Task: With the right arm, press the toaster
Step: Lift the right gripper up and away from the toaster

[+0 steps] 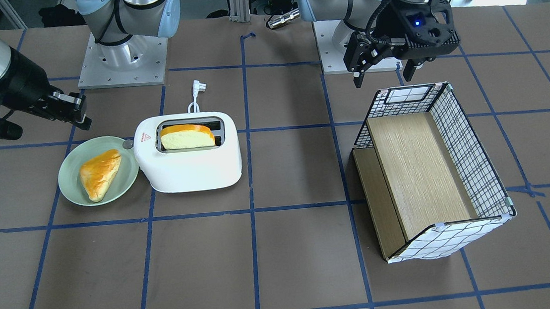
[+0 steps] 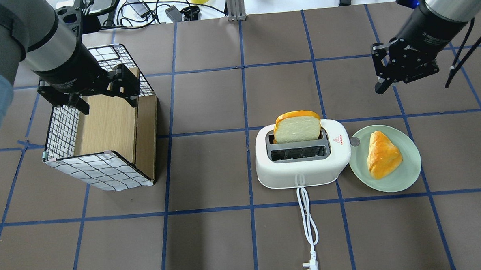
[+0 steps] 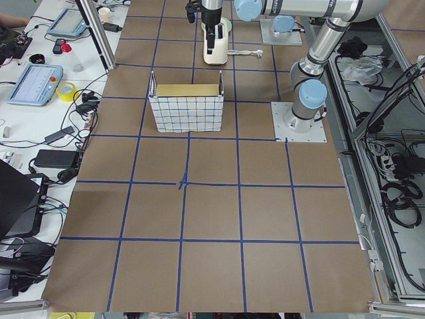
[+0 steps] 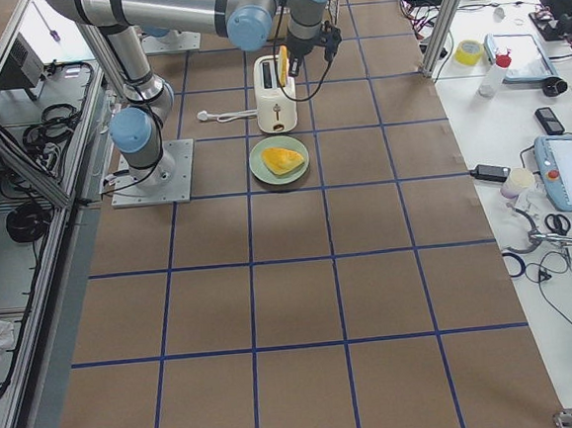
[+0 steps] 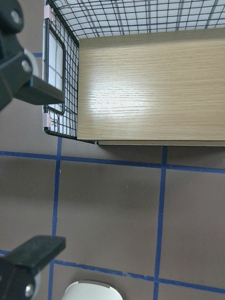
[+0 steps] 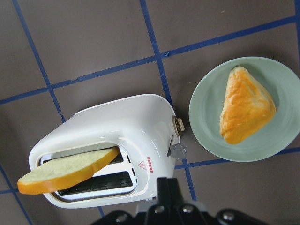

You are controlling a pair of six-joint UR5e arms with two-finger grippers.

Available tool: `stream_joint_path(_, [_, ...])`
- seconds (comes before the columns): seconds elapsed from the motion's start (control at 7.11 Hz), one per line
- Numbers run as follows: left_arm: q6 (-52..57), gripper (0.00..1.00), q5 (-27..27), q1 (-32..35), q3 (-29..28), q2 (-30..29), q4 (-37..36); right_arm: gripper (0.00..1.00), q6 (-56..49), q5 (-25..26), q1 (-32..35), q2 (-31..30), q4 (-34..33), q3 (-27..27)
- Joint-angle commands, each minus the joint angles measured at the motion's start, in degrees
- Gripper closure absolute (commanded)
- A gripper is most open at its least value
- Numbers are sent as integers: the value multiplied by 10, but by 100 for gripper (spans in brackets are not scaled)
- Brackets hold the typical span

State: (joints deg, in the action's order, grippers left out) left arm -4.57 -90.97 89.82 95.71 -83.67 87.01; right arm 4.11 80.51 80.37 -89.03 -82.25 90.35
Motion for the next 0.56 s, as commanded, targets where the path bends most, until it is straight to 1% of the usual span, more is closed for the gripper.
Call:
stream_joint_path(0.0, [0, 0, 0, 0, 0, 0, 0, 52, 41, 50, 40, 2, -59, -16])
stream_joint_path(0.14, [0, 0, 0, 0, 0, 0, 0, 28, 43, 82, 42, 3, -81, -17])
stream_joint_path(0.28, [0, 0, 0, 0, 0, 0, 0, 19, 43, 95, 42, 3, -86, -17])
stream_joint_path(0.42, [0, 0, 0, 0, 0, 0, 0, 18, 42, 96, 45, 3, -96, -18])
